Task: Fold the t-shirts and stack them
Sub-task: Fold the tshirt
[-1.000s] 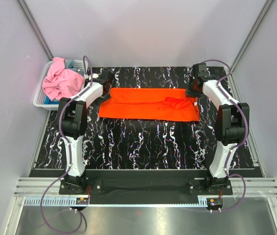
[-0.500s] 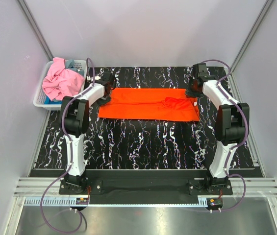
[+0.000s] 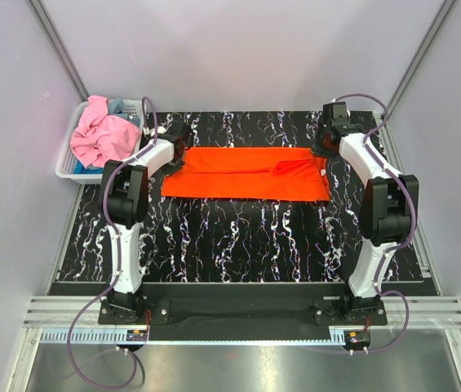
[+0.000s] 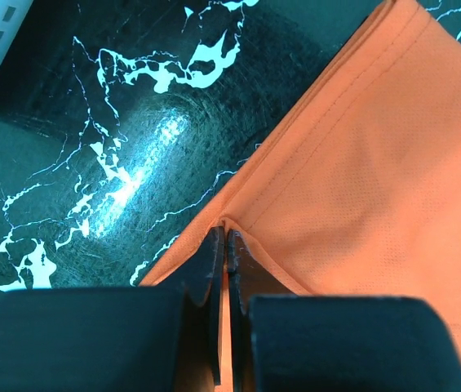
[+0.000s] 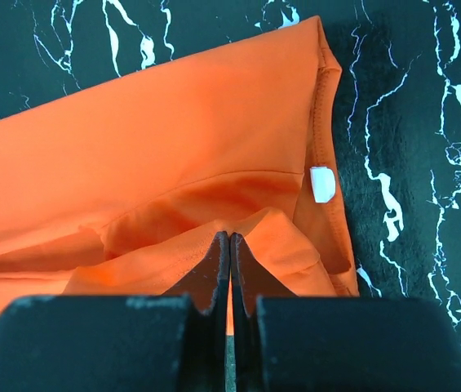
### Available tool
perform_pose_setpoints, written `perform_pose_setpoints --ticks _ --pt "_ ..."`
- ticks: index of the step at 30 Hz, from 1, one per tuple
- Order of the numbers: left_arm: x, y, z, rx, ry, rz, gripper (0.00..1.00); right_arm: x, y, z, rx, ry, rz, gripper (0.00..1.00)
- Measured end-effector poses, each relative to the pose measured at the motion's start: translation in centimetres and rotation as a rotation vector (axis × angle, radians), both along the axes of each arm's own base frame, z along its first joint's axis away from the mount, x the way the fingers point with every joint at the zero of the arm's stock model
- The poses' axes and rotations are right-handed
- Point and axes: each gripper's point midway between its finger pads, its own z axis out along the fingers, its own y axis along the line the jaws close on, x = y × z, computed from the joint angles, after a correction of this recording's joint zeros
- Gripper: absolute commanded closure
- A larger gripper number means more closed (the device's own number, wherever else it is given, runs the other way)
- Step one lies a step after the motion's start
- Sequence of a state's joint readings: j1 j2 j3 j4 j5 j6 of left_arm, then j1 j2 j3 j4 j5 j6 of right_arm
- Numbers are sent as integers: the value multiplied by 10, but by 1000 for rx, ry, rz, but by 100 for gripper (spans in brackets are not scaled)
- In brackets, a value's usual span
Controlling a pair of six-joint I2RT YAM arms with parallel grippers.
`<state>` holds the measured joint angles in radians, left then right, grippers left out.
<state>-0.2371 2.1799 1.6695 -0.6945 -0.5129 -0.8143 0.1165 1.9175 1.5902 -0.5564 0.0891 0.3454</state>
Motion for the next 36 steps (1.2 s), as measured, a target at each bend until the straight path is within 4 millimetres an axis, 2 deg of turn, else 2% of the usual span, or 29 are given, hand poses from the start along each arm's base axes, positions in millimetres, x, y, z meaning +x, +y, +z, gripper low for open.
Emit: perform_pose_setpoints --ticks 3,7,17,22,26,30,32,36 --pt "0 1 0 2 -3 7 100 2 0 2 0 -6 1 100" --pt "-1 2 0 5 0 10 100 15 1 5 -1 -26 4 100" --pt "-1 3 0 5 4 16 100 33 1 -17 -23 -3 41 100" --pt "-1 4 0 5 4 20 100 42 5 -11 -15 -23 67 98" --pt "-1 4 0 6 4 24 100 60 7 -3 -15 -57 73 99" --pt "-2 4 0 6 4 26 100 74 4 -11 -27 -56 70 99" --pt "-1 4 0 8 6 27 100 77 1 -20 -29 -42 66 90" --pt "1 4 0 12 3 28 87 80 -7 -35 -36 -10 61 78"
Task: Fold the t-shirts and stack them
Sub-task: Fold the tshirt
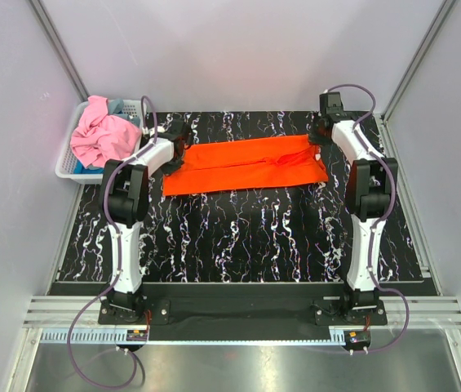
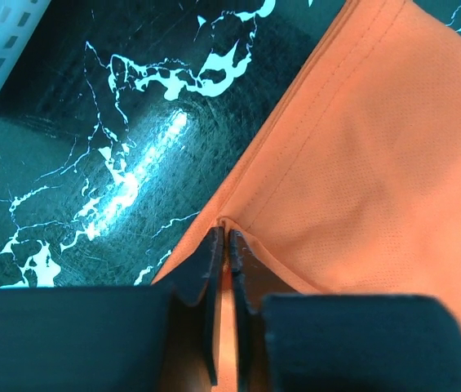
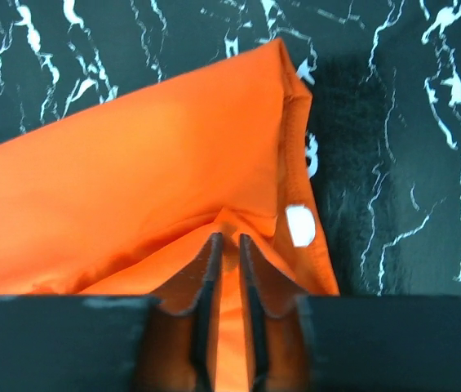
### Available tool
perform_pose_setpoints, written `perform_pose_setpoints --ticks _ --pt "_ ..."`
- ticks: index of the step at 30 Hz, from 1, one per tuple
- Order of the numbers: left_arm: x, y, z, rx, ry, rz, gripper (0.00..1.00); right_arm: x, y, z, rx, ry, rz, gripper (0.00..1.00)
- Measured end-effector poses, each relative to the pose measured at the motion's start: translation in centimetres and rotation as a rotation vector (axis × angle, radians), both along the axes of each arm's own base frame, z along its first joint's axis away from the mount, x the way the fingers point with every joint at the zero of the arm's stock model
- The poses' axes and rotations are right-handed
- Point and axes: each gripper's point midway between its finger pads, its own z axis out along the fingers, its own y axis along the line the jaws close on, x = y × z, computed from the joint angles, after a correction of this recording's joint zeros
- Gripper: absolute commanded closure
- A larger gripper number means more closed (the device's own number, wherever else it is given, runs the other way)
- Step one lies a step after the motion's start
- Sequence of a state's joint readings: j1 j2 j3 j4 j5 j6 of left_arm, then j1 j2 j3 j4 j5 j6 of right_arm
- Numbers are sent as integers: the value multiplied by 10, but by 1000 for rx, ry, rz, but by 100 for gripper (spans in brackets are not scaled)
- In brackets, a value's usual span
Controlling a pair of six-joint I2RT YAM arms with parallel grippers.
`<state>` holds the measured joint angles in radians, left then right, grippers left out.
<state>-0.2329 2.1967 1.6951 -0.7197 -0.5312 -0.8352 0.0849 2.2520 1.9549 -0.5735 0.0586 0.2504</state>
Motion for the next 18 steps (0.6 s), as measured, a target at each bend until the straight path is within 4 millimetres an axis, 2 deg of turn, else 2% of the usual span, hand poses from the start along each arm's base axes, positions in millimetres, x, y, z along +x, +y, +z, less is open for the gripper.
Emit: perform_pose_setpoints --ticks 1,2,6,10,11,13,14,15,16,18 --pt "0 0 0 0 1 1 84 2 -1 -1 -1 0 -1 74" --pt "0 0 0 0 2 2 73 5 -3 -1 -1 -1 -2 66" --pt "-2 1 2 1 12 6 53 13 -2 15 10 -19 12 52" --pt "-3 2 5 0 18 12 51 15 -2 37 21 -51 7 45" --pt "-3 2 7 -2 16 11 50 11 -2 40 25 -47 3 46" --pt "-4 1 11 -7 11 9 50 1 -1 44 36 -28 -7 56" --pt "-4 0 15 -11 6 4 50 -6 1 45 52 -18 -9 64" --pt "-3 -1 21 -17 -4 -2 50 -15 2 45 63 -1 -11 77" --pt "-3 -3 30 -25 -20 -13 49 -23 2 45 72 17 -16 84" --pt "-3 -7 48 -41 -56 -35 50 -41 4 39 95 51 -38 89"
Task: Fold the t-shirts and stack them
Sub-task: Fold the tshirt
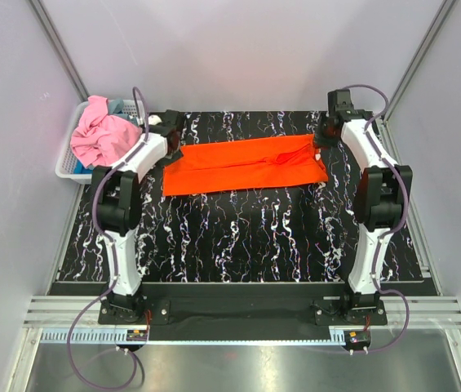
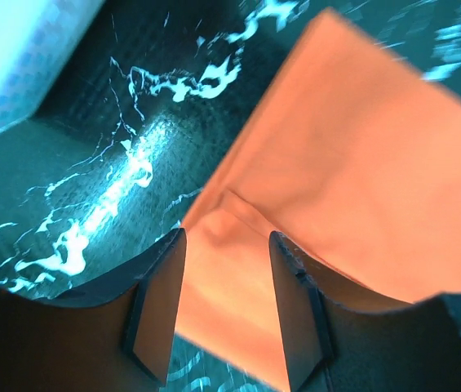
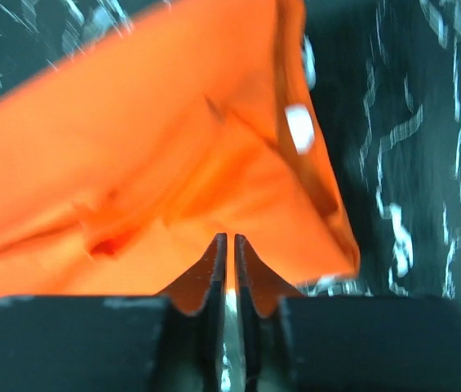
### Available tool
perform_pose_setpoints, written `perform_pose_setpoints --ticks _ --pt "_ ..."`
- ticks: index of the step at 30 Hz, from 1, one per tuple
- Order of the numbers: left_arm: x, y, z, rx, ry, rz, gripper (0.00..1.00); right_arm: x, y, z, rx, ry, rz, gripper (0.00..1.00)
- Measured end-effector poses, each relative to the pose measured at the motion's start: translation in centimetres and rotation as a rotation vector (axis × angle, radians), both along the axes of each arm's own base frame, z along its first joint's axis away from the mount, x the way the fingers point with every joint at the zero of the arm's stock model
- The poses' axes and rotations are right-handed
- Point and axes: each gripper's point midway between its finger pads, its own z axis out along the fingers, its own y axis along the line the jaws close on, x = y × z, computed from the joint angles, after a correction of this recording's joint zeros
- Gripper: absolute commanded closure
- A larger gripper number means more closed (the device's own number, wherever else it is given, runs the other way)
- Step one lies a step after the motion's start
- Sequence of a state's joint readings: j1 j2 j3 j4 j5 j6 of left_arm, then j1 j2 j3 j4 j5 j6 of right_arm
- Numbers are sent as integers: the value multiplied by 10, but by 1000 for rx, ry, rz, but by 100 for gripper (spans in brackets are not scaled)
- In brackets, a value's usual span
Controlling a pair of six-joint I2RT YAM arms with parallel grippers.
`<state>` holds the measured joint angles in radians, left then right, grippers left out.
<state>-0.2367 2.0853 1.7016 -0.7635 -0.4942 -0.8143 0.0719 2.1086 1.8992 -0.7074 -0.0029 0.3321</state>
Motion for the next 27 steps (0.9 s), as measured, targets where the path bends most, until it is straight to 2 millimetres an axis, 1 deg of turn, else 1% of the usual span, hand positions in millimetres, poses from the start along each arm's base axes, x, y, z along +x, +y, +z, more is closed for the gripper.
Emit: perform_pose_setpoints --ticks 2,4,6,7,9,10,12,13,15,17,19,20,22,23,25,27 --pt "0 -6 21 -18 -44 -36 50 -18 -2 -11 15 47 -26 92" --pt "-1 -17 37 -44 -93 -88 46 -32 -1 -23 34 93 -43 94" --pt "-5 -31 45 -64 -124 -145 44 -42 -1 -39 55 137 -64 95" --pt "-7 -37 45 -73 -129 -170 44 -47 -1 -46 68 158 -74 95" --pt "-10 -54 39 -97 -130 -235 43 -55 -3 -57 91 193 -93 95" --pt "-11 -62 34 -108 -124 -263 43 -58 -4 -61 103 202 -100 96" --pt "-17 -73 19 -122 -93 -303 42 -58 -8 -65 119 203 -113 96" --pt "-18 -76 11 -122 -75 -311 42 -56 -9 -67 128 200 -118 96" --pt "-19 -76 -8 -114 -38 -314 42 -55 -10 -72 145 196 -120 96" --pt "-20 -72 -29 -99 17 -306 42 -55 -12 -80 151 203 -126 96" --pt "-23 -68 -49 -83 67 -298 41 -59 -16 -92 152 229 -137 96" --pt "-24 -66 -55 -71 84 -285 41 -63 -18 -99 151 245 -143 97" --pt "-19 -62 -49 -51 71 -278 41 -70 -25 -110 142 275 -161 97" --pt "-19 -60 -48 -39 72 -272 41 -71 -28 -112 146 281 -168 97" --pt "-24 -54 -52 -12 97 -256 41 -70 -35 -112 134 276 -184 98" --pt "-25 -51 -54 -2 102 -240 41 -70 -41 -112 121 275 -195 98"
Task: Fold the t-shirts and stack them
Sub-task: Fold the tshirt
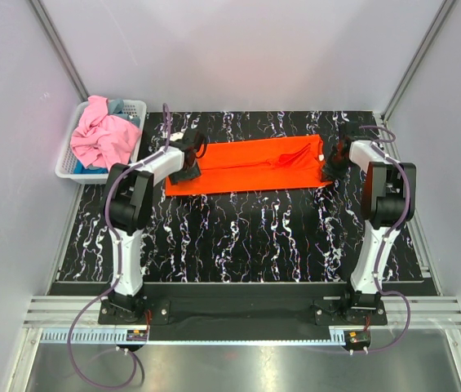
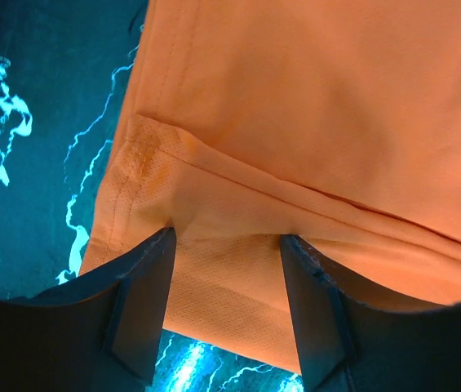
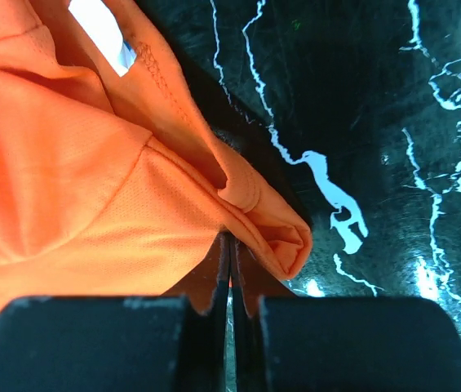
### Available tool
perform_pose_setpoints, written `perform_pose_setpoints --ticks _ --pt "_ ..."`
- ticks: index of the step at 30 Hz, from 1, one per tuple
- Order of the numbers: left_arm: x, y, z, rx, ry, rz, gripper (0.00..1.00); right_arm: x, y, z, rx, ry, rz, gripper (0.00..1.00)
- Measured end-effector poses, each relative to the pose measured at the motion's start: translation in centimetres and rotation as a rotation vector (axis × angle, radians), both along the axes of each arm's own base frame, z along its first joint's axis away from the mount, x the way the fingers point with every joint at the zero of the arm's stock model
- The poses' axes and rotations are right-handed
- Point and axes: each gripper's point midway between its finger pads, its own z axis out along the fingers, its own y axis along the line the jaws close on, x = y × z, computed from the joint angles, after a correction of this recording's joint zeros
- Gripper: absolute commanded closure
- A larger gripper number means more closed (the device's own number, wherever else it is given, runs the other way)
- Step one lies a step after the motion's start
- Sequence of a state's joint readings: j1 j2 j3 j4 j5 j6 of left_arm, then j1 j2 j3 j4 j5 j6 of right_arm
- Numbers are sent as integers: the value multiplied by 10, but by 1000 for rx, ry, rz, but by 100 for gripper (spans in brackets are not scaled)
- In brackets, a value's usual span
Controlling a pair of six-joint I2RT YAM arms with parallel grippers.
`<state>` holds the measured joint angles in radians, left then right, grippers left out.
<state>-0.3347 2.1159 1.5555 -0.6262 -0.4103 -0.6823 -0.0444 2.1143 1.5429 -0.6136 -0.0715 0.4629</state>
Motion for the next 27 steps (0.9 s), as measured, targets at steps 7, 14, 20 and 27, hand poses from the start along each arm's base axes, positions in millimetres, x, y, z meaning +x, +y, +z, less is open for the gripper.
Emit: perform_pose_setpoints --ticks 7,14,20,27 --pt "-10 2 -1 -2 -6 45 41 -4 -6 1 -36 -2 4 98" --pt "-71 -4 0 -23 52 37 41 -36 -15 1 -86 33 -9 96" --pt "-110 -16 22 -25 69 3 39 -55 -31 8 -149 59 -17 92" --pt "-102 -23 66 -70 -52 -47 35 -47 -34 38 -133 0 -48 66"
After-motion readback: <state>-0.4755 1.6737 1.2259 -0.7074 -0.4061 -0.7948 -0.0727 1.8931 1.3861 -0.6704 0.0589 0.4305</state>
